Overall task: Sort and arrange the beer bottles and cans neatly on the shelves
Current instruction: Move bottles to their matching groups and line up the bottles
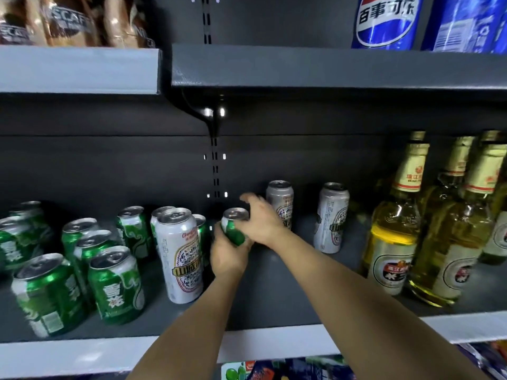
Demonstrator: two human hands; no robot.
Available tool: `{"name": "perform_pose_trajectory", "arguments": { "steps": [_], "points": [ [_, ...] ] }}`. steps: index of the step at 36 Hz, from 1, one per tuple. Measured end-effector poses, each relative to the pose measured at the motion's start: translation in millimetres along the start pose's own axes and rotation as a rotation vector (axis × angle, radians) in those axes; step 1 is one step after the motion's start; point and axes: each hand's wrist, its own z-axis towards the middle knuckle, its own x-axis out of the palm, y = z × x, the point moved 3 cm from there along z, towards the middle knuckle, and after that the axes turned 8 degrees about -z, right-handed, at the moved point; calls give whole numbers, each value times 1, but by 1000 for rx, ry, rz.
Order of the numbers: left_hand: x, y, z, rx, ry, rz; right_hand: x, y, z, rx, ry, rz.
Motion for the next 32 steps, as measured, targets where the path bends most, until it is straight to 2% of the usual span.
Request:
{"name": "perform_pose_trajectory", "arguments": {
  "steps": [2,4,7,11,17,21,32],
  "points": [
    [0,2,4,-27,-40,4,-11,-7,-2,64,-215,78],
    [3,2,8,-37,-61,-3,-18,-21,-5,168,-396,41],
    [8,-1,12,-47,-95,-17,-9,-45,-8,279,-458,-56],
    [11,-5,16,-35,-132,-19,10,-65,-6,363,-428,0],
    [16,3,24,-42,-130,-5,30,-80,4,498,-211,42],
    [16,3,25,-31,-125,-1,33,-82,9,492,-220,2],
    [18,-37,2,431,-217,76,44,-70,20,388,-149,130]
  ]
}}
